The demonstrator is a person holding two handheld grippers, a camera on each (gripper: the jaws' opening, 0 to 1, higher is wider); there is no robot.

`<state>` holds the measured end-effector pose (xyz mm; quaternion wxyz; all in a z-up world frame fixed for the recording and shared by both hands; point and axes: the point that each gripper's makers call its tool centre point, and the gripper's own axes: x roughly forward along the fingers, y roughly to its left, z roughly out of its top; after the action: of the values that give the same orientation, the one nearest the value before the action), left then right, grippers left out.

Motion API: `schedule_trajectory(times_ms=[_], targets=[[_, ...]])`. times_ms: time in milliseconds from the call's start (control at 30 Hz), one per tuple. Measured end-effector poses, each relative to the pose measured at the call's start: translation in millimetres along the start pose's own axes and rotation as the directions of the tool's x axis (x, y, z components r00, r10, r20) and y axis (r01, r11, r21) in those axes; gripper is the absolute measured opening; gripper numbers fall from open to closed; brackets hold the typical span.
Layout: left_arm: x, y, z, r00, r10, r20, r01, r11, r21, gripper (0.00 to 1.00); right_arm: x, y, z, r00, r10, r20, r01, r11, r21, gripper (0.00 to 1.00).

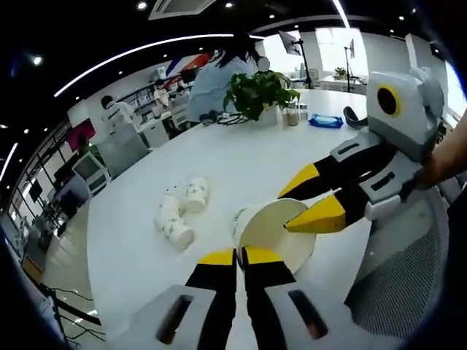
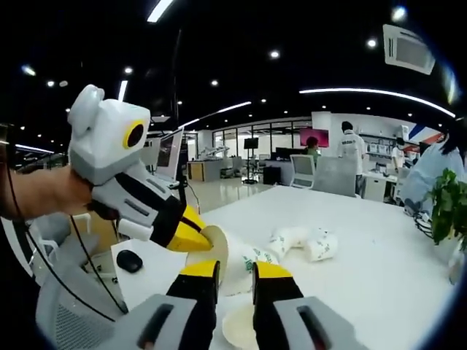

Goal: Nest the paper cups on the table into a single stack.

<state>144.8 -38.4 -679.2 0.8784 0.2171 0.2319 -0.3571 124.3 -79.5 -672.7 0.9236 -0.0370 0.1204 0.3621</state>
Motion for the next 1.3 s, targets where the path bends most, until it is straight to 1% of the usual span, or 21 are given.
schedule_trajectory(times_ms=[133, 233, 400, 500, 533, 667, 800, 867, 1033, 1100, 1300], targets=[[-1, -8.3, 2.2, 1.000, 0.008, -0.002, -0.008, 1.000, 0.029, 0.02, -3, -6, 4.4, 1.000, -0.025, 0.012, 0.025, 1.000, 0.016, 0.09], [-2, -15.9, 5.4, 1.000, 0.000, 0.007, 0.000, 1.000, 0.030, 0.04, -5, -12, 8.5, 0.998, -0.048, 0.027, 0.047, 0.999, 0.022, 0.06], [-4, -19.9, 12.9, 0.999, -0.013, 0.037, 0.012, 0.999, 0.030, 0.06, -6, -19, 8.5, 0.997, -0.073, 0.025, 0.072, 0.997, 0.030, 0.02], [-5, -23.8, 19.4, 0.997, -0.032, 0.068, 0.029, 0.999, 0.036, 0.07, -7, -22, 6.7, 0.996, -0.092, 0.016, 0.091, 0.995, 0.035, 0.00], [-6, -26.4, 22.8, 0.996, -0.043, 0.084, 0.041, 0.999, 0.033, 0.08, -7, -26, 4.6, 0.994, -0.107, 0.006, 0.107, 0.994, 0.026, 0.00], [-7, -25.1, 25.5, 0.994, -0.044, 0.103, 0.044, 0.999, 0.006, 0.16, -8, -30, 1.0, 0.993, -0.117, -0.008, 0.117, 0.993, 0.028, 0.00], [-9, -25.7, 28.5, 0.985, -0.076, 0.153, 0.089, 0.993, -0.081, 0.20, -10, -34, -0.6, 0.992, -0.127, -0.018, 0.128, 0.991, 0.027, 0.00], [-10, -24.5, 27.0, 0.981, -0.094, 0.169, 0.112, 0.988, -0.102, 0.22, -12, -37, -1.1, 0.991, -0.133, -0.021, 0.134, 0.990, 0.033, 0.00], [-12, -22.8, 21.2, 0.975, -0.113, 0.190, 0.137, 0.984, -0.115, 0.30, -16, -44, -4.3, 0.989, -0.143, -0.041, 0.145, 0.988, 0.048, 0.00], [-12, -22.5, 17.8, 0.973, -0.120, 0.197, 0.146, 0.982, -0.120, 0.32, -17, -45, -5.4, 0.989, -0.141, -0.047, 0.143, 0.988, 0.056, 0.00], [-15, -27.2, 15.9, 0.965, -0.133, 0.225, 0.167, 0.976, -0.138, 0.36, -22, -46, -10.0, 0.989, -0.130, -0.077, 0.136, 0.987, 0.089, 0.00]])
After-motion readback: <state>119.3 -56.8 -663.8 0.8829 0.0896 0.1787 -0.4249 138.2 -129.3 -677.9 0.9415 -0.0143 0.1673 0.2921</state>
